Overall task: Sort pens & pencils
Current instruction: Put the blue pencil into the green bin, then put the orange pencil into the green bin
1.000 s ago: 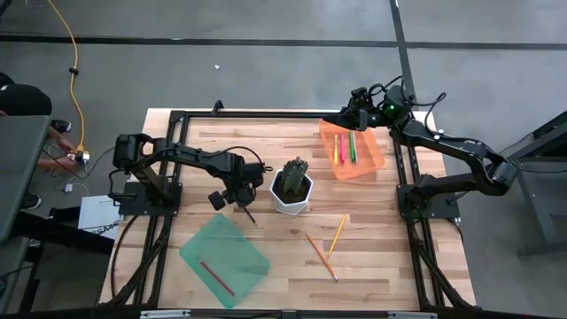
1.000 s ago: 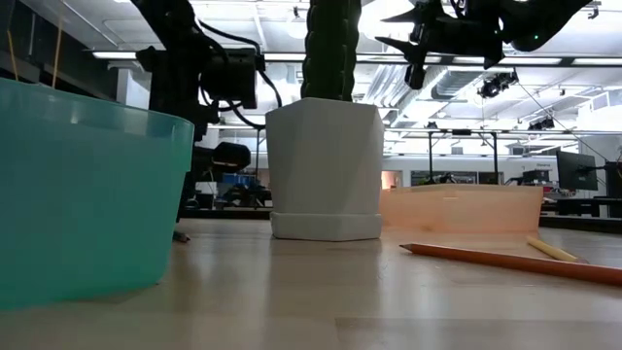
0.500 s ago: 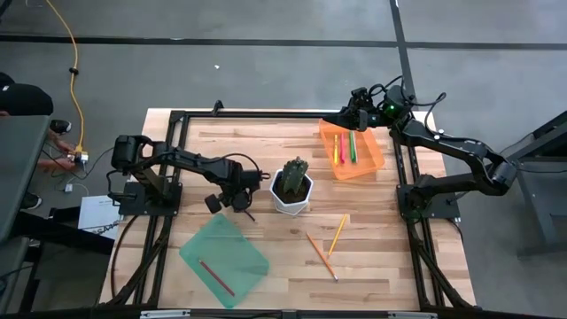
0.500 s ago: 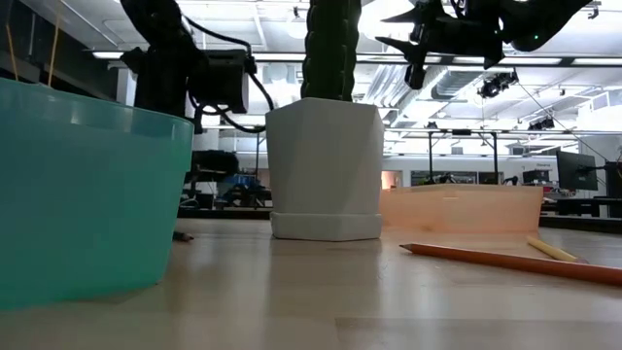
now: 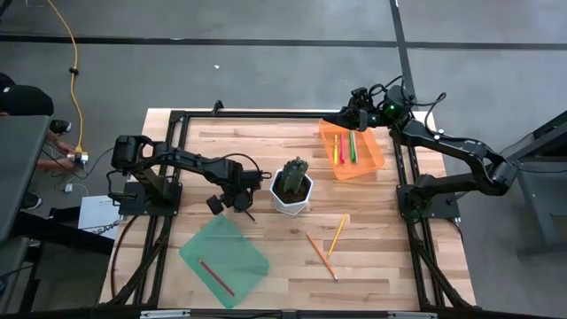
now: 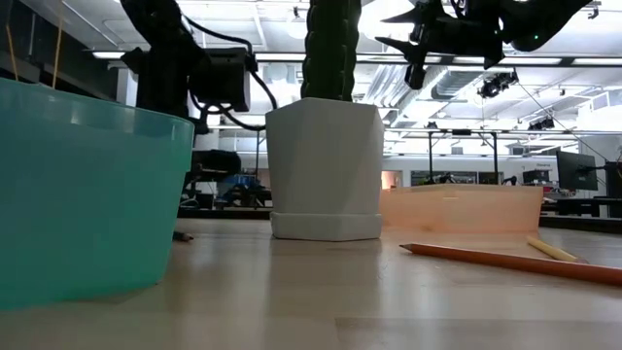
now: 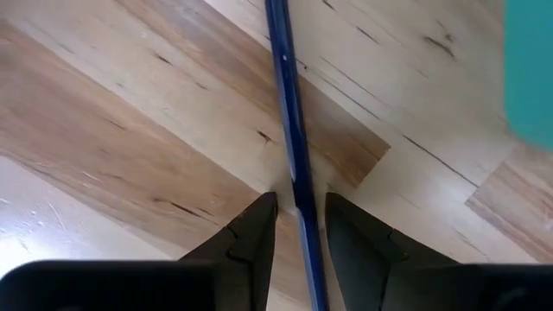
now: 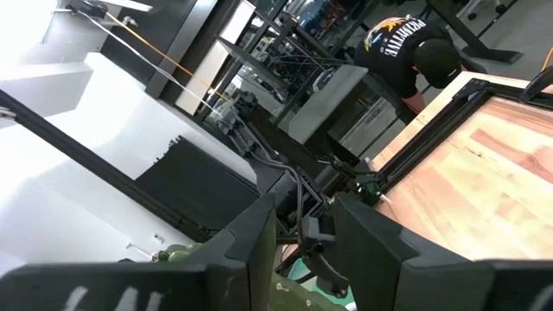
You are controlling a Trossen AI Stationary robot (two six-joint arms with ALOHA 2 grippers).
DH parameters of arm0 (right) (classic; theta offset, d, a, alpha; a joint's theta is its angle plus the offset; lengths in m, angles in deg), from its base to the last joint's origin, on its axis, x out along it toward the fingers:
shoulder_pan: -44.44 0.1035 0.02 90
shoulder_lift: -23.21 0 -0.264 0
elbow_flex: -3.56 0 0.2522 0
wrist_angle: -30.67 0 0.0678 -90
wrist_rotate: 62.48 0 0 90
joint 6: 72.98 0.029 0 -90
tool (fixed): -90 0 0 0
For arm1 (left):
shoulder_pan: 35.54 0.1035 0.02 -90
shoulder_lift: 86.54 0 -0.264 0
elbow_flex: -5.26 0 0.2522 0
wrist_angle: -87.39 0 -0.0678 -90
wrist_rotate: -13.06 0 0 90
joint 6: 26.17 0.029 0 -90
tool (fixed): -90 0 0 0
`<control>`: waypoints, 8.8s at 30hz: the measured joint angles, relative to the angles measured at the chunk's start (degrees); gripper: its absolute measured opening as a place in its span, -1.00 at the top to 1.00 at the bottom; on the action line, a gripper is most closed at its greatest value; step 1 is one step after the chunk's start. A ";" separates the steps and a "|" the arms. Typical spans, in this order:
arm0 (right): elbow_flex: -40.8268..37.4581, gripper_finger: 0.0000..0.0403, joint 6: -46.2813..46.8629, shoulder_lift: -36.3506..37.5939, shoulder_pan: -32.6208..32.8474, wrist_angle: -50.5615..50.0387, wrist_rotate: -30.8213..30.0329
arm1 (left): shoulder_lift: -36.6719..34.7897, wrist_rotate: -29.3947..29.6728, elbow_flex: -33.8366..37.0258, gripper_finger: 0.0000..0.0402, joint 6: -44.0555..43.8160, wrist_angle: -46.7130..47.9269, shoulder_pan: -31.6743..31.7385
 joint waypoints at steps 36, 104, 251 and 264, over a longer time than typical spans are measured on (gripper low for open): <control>0.00 0.44 -0.44 0.02 -0.07 -0.02 0.09 | -1.13 -0.67 -0.02 0.88 -5.13 0.54 0.04; -0.01 0.44 0.10 0.40 0.35 -2.35 1.69 | -11.02 -4.24 -5.14 0.51 -45.09 3.74 -32.96; 30.47 0.62 31.43 -43.17 68.81 -65.69 -47.82 | -47.25 63.14 -5.18 0.31 -74.86 -22.95 -67.08; 30.45 0.62 29.55 -43.67 67.39 -67.35 -47.32 | -47.28 62.49 -5.18 0.31 -75.96 -22.15 -67.08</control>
